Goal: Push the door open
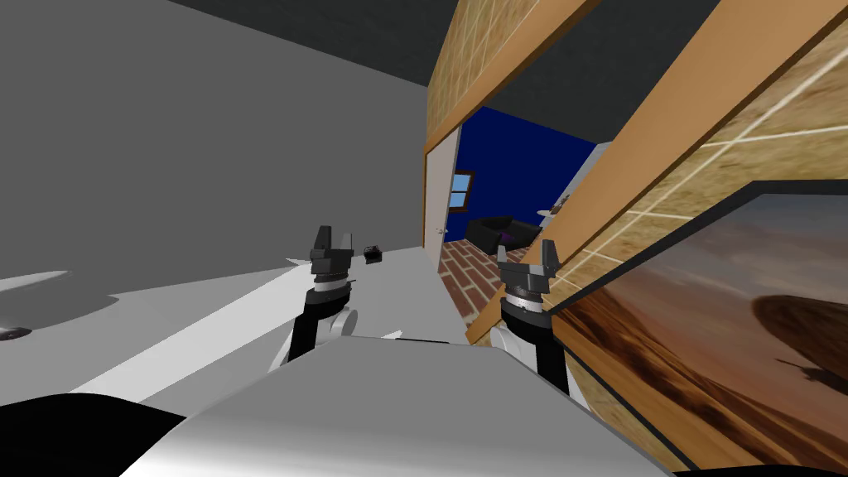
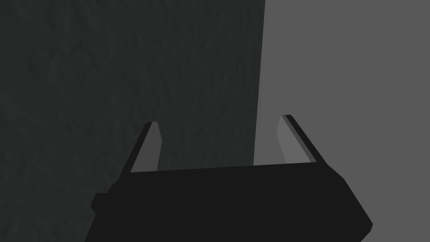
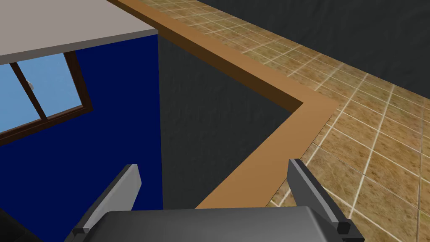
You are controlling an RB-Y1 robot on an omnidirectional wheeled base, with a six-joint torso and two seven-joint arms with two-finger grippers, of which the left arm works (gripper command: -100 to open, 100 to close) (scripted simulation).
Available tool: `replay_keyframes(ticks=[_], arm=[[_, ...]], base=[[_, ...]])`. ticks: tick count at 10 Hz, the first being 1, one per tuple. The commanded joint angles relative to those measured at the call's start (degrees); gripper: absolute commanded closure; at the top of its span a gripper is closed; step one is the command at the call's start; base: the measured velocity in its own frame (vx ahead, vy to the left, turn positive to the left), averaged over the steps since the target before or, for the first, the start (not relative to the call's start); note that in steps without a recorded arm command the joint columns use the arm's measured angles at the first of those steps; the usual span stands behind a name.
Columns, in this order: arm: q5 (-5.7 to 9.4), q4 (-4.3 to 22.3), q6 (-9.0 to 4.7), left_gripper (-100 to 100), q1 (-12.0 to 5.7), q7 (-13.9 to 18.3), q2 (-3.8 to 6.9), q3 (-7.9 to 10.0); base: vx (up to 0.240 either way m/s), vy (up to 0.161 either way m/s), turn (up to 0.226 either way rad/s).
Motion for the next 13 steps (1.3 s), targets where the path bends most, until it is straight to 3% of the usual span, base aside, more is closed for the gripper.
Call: replay_keyframes(ticks=[1, 10, 13], arm=[[0.01, 1.6, -0.27, -100, -0.62, 0.2, 0.41, -0.36], [0.08, 10.2, -1.7, -100, -3.93, 1.4, 1.93, -2.27], [0.11, 14.5, -2.41, -100, -5.59, 2.1, 2.44, -3.23]], base=[[0.068, 0.016, -0.082], [0.106, 0.033, -0.079], [0.114, 0.03, -0.097]])
